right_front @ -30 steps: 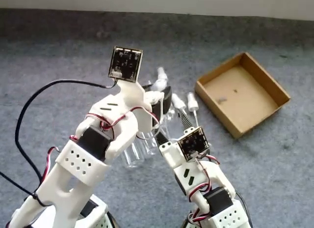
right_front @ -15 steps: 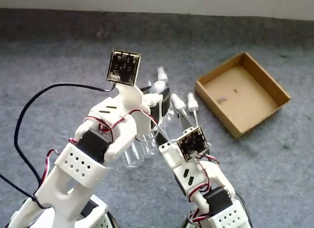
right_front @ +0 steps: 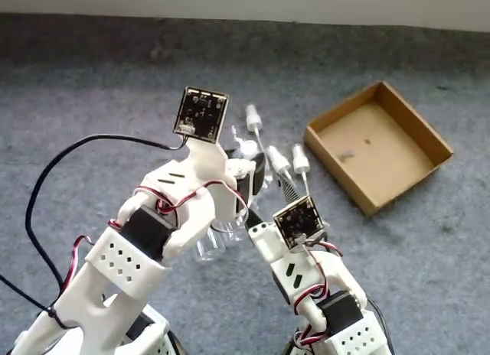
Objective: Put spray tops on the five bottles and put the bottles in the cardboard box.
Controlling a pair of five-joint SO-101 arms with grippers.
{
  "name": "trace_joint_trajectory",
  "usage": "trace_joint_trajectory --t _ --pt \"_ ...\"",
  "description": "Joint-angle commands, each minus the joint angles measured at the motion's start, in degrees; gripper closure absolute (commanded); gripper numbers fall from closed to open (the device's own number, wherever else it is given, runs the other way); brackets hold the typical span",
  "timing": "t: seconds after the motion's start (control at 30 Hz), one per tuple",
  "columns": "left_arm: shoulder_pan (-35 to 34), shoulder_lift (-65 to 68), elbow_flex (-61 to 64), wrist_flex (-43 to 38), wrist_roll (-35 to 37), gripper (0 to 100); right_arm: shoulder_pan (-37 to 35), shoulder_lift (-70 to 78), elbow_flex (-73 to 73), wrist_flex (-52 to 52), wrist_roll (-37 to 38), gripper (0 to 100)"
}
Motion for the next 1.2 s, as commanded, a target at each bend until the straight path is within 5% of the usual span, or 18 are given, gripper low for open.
trace_joint_trajectory --t 0.0,0.17,0.3,0.67,1.17 --pt "2.07 -0.22 1.54 0.35 -2.90 96 -0.04 -0.92 6.64 -0.57 0.35 86.8" --pt "1.36 -0.57 1.80 0.70 -6.15 78 0.04 -0.92 6.55 -0.57 0.35 86.8" --pt "0.48 -0.66 1.71 0.70 -5.98 74 0.04 -0.92 6.55 -0.57 0.35 86.8" --pt "0.48 -16.75 3.47 3.69 -6.33 73 0.04 -0.92 6.55 -0.48 0.35 86.8" --pt "-12.26 -34.42 5.32 11.69 -6.33 73 1.54 -1.01 -3.47 -0.57 0.26 86.8"
